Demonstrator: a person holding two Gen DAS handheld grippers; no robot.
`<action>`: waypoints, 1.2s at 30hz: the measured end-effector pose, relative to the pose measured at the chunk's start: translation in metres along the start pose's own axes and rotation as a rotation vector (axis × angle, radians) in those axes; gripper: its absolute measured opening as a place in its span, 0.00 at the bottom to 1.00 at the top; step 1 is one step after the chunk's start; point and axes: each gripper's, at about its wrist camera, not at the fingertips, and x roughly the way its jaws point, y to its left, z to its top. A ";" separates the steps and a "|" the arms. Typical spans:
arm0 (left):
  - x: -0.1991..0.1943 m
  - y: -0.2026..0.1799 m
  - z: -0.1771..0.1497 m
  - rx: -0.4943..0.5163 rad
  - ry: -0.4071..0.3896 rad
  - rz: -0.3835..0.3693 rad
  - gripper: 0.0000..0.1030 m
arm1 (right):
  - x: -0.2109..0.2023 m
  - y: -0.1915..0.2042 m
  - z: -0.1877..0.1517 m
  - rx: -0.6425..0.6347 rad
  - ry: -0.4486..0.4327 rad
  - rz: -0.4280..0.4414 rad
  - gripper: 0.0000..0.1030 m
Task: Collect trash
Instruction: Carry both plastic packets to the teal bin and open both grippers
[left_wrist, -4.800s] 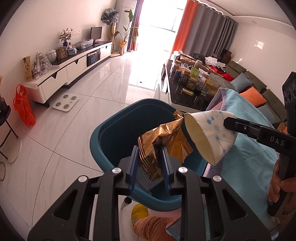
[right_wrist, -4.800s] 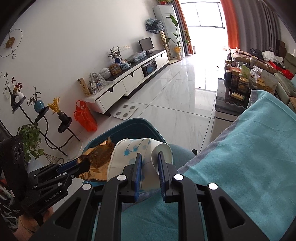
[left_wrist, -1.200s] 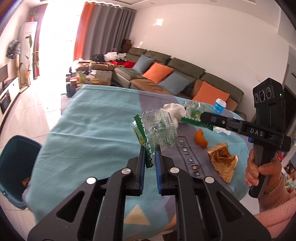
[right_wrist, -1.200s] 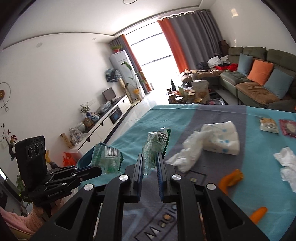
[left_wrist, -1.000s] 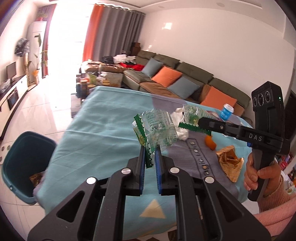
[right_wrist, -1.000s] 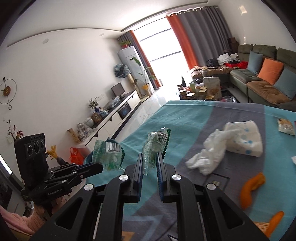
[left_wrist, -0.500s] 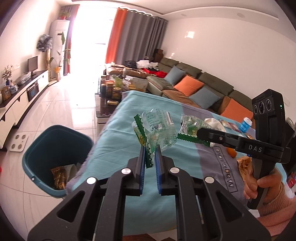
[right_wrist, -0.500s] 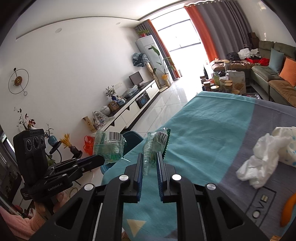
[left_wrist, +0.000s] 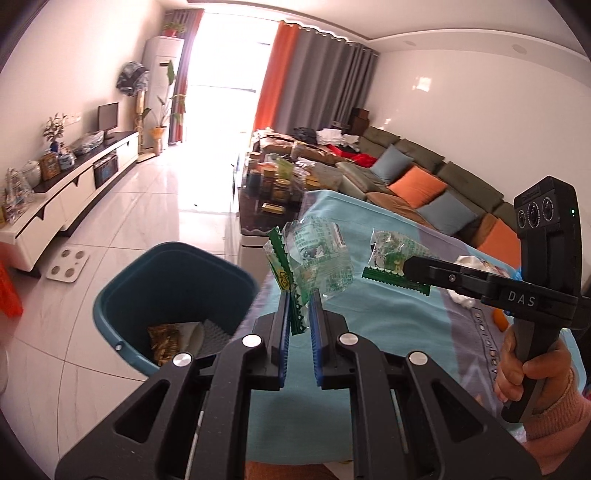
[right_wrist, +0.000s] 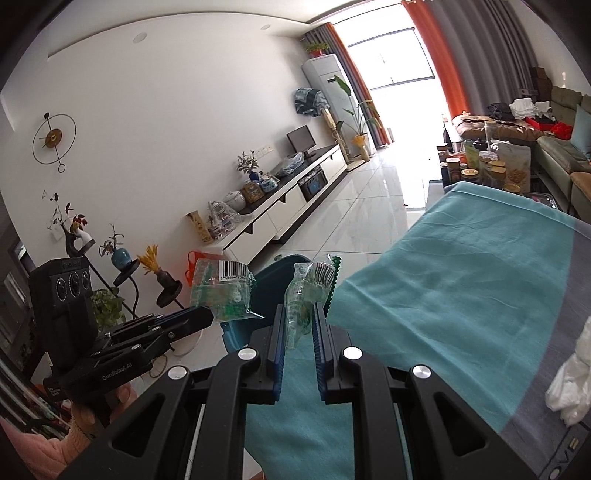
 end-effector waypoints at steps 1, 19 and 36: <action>0.001 0.002 0.001 -0.004 -0.001 0.007 0.10 | 0.004 0.003 0.002 -0.007 0.006 0.003 0.12; 0.018 0.056 -0.001 -0.090 0.027 0.134 0.10 | 0.068 0.026 0.025 -0.040 0.105 0.066 0.12; 0.047 0.088 -0.004 -0.148 0.071 0.198 0.11 | 0.132 0.039 0.031 -0.068 0.217 0.020 0.14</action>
